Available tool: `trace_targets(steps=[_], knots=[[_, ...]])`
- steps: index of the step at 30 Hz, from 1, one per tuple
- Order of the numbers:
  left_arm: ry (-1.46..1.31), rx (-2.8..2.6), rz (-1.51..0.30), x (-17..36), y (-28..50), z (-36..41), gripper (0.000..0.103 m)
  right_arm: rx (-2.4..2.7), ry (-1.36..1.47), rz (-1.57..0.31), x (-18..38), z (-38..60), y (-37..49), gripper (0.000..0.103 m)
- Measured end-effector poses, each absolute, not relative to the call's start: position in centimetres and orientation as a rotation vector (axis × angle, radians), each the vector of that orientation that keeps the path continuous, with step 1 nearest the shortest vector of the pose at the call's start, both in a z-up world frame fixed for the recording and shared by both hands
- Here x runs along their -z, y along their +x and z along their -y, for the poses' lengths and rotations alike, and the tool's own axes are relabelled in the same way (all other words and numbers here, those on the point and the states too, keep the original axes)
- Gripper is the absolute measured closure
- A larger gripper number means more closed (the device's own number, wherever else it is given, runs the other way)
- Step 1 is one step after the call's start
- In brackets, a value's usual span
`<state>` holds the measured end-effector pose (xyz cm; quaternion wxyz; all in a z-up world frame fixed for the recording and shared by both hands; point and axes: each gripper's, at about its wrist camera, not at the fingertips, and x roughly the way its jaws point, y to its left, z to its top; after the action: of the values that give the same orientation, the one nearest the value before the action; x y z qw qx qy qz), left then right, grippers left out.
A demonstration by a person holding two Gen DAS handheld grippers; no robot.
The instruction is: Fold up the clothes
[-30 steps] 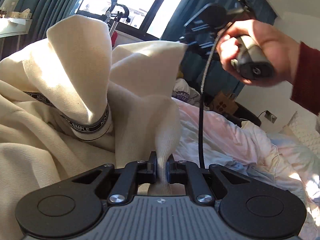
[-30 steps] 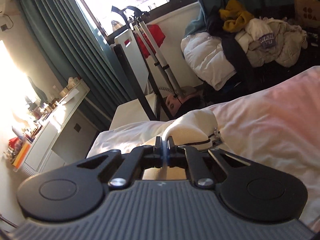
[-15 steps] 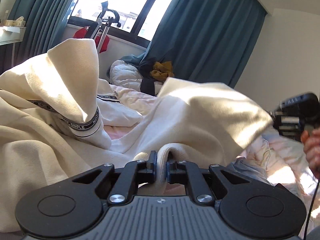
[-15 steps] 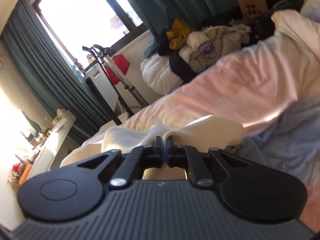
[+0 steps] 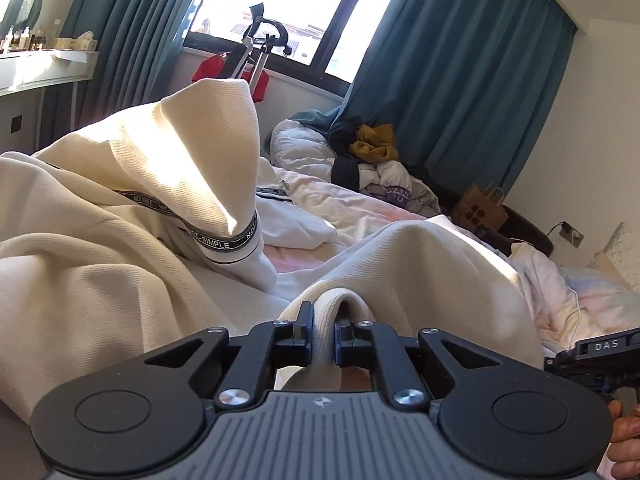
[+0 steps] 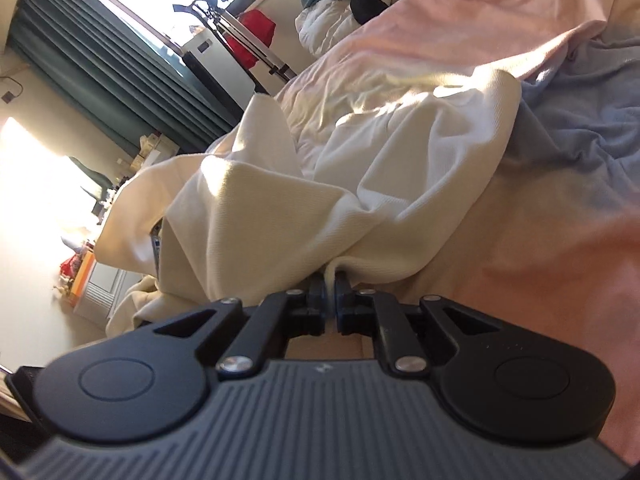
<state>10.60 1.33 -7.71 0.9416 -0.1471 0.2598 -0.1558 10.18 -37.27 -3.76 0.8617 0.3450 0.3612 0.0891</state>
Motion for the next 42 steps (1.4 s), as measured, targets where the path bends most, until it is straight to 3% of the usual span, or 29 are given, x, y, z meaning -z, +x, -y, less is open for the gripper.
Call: trace_targets(steps=[4,6,9,19,23,25,27,35,42], knots=[[-0.294,0.299,-0.537,7.3,10.1,-0.9,0.093,-0.16,0.844,-0.714,3.5,40.2,8.6,0.074],[-0.288,0.293,-0.548,7.3,9.9,-0.8,0.093,-0.138,0.879,-0.676,3.2,41.5,7.9,0.054],[-0.294,0.293,-0.561,7.5,10.2,-0.8,0.093,-0.068,0.891,-0.636,3.2,43.0,7.9,0.039],[-0.32,0.297,-0.571,8.2,11.1,-1.0,0.092,0.142,0.814,-0.733,7.1,46.9,17.7,0.036],[-0.344,0.305,-0.569,8.4,11.2,-1.4,0.092,0.115,0.875,-0.735,9.7,47.7,19.5,0.04],[-0.348,0.311,-0.567,8.4,11.3,-1.5,0.092,0.109,0.928,-0.693,10.1,47.7,19.4,0.06],[-0.35,0.327,-0.559,8.4,11.2,-1.5,0.092,0.12,0.907,-0.645,9.3,47.4,19.2,0.096],[-0.305,0.415,-0.555,7.7,10.1,-0.2,0.086,0.242,0.931,-0.332,4.0,51.5,15.3,0.096],[-0.112,0.546,-0.565,7.7,8.5,3.2,0.075,0.502,0.946,-0.206,4.8,58.8,11.6,0.096]])
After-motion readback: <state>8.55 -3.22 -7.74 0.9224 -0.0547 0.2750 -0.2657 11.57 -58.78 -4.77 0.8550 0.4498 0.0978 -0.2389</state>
